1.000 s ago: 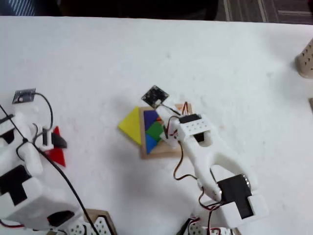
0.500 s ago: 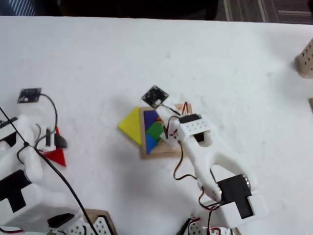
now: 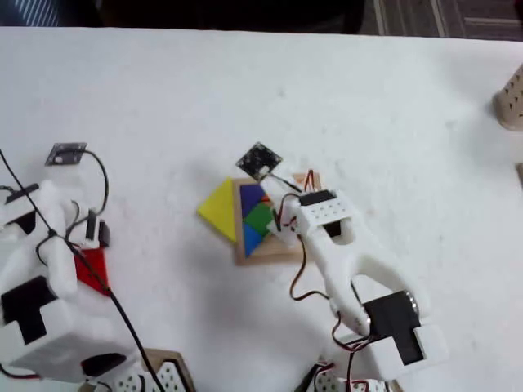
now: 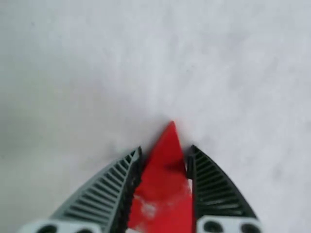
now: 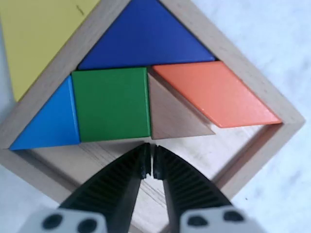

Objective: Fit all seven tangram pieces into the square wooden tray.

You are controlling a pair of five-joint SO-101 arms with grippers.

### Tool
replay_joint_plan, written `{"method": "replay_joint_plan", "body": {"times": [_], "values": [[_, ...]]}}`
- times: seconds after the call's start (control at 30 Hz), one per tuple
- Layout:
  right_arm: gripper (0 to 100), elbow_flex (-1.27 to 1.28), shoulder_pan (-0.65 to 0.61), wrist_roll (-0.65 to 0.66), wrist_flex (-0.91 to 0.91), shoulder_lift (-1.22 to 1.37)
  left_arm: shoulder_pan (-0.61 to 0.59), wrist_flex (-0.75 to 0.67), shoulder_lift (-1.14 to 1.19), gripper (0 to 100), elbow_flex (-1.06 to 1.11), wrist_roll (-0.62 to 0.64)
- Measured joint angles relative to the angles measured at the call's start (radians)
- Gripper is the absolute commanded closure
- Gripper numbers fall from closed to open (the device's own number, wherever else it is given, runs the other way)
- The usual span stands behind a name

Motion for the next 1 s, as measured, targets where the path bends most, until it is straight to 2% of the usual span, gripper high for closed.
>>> {"method": "replay_joint_plan", "body": {"times": [0.1,0.23,0.4,0.53,0.67,0.87,1.0], "values": [[98.1,0.0,0.0,0.0,0.0,0.0,-0.035,0.109,0.021,89,-0.071,0.009],[98.1,0.0,0.0,0.0,0.0,0.0,-0.152,0.287,0.029,89,-0.176,0.126],[98.1,0.0,0.0,0.0,0.0,0.0,-0.239,0.341,0.025,87,-0.196,0.19],[98.1,0.0,0.0,0.0,0.0,0.0,-0.282,0.321,-0.086,87,-0.1,0.193],[98.1,0.0,0.0,0.0,0.0,0.0,-0.305,0.308,-0.315,87,0.074,0.192],[98.1,0.0,0.0,0.0,0.0,0.0,-0.308,0.31,-0.692,87,0.353,0.109],[98.1,0.0,0.0,0.0,0.0,0.0,-0.311,0.333,-0.838,87,0.456,0.049]]}}
